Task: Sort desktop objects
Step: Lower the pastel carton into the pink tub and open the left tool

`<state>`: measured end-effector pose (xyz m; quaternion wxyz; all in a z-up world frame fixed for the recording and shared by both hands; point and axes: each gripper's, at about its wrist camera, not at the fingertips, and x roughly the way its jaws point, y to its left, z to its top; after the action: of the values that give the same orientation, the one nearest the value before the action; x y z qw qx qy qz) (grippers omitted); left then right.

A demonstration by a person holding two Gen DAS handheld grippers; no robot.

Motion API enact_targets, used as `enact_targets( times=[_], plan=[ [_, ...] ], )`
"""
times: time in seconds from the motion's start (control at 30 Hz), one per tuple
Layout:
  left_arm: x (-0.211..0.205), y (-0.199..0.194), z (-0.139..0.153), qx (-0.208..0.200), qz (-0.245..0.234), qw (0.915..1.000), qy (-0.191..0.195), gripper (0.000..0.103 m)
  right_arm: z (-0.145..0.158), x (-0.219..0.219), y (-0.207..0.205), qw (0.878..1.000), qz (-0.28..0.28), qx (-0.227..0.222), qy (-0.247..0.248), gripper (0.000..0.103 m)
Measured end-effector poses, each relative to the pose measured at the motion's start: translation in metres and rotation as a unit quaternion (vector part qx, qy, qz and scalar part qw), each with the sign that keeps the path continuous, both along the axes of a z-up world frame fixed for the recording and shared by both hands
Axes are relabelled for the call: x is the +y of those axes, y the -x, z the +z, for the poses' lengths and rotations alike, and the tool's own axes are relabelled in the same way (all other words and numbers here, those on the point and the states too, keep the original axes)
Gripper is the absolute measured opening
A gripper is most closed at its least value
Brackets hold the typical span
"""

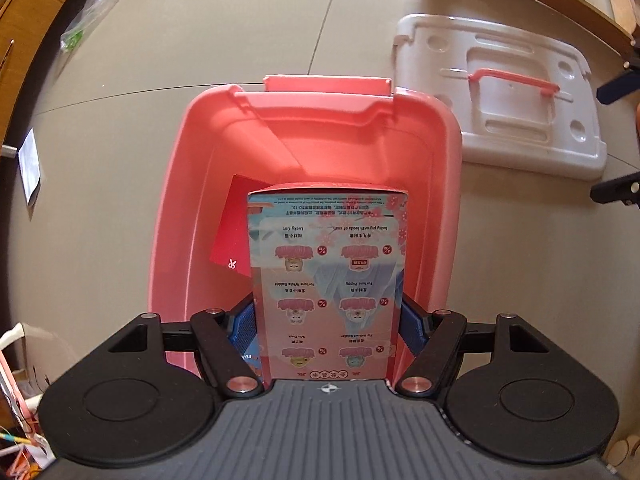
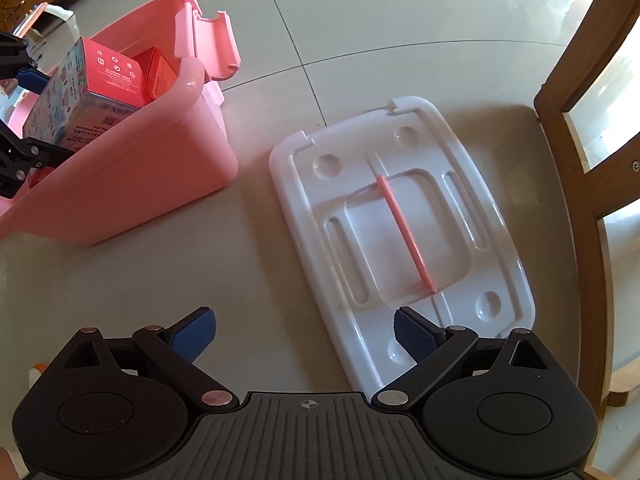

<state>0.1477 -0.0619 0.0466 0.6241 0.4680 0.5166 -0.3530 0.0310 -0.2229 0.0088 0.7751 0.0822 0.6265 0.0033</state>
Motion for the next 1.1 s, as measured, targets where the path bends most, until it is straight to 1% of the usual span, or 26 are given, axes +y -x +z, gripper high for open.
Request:
enact_targets(
  times=[0.27,0.33,0.47,0.57,0.63,0.67,0.77,0.87,0.93,0.97,1.03,1.1],
  plan=[
    [-0.005,-0.007,0.001,0.023,-0.068,0.9973,-0.014,0.071,-0.008,-0.001,-0.002,1.0,0.003,0.01,0.002,0.095],
    [-0.007,-0.008,-0.001,0.03,-0.078,0.9964,-0.016,0.071,-0.01,-0.002,-0.003,1.0,0.001,0.013,0.003,0.095],
    [-0.009,-0.008,0.003,0.051,-0.09,0.9946,0.0,0.071,-0.013,-0.002,-0.004,1.0,0.0,0.016,0.003,0.095],
    [-0.011,-0.004,0.006,0.059,-0.104,0.9928,0.005,0.071,-0.013,-0.001,-0.005,1.0,0.001,0.016,0.002,0.095],
    [-0.012,-0.002,0.006,0.053,-0.114,0.9921,0.001,0.071,-0.013,0.0,-0.005,1.0,0.003,0.016,0.001,0.095],
    [-0.012,0.0,0.004,0.042,-0.119,0.992,-0.003,0.071,-0.013,0.0,-0.004,1.0,0.004,0.016,0.001,0.095],
    [-0.011,0.004,-0.003,0.015,-0.134,0.9905,-0.029,0.073,-0.013,0.0,-0.004,1.0,0.003,0.017,0.001,0.095],
    [-0.009,0.006,-0.003,0.008,-0.14,0.9897,-0.03,0.073,-0.013,-0.001,-0.004,1.0,0.002,0.017,0.0,0.095],
    [-0.007,0.006,-0.001,0.01,-0.134,0.9903,-0.035,0.08,-0.012,-0.001,-0.004,1.0,0.002,0.017,-0.001,0.095],
    [-0.006,0.007,0.0,0.009,-0.135,0.9902,-0.036,0.085,-0.012,-0.001,-0.003,1.0,0.002,0.017,-0.001,0.095],
    [-0.003,0.008,0.005,0.007,-0.134,0.9905,-0.032,0.085,-0.012,-0.001,-0.003,1.0,0.002,0.018,-0.002,0.095],
    [0.002,0.007,0.01,-0.001,-0.122,0.9923,-0.024,0.086,-0.011,-0.001,-0.003,1.0,0.002,0.018,-0.002,0.095]
  ],
)
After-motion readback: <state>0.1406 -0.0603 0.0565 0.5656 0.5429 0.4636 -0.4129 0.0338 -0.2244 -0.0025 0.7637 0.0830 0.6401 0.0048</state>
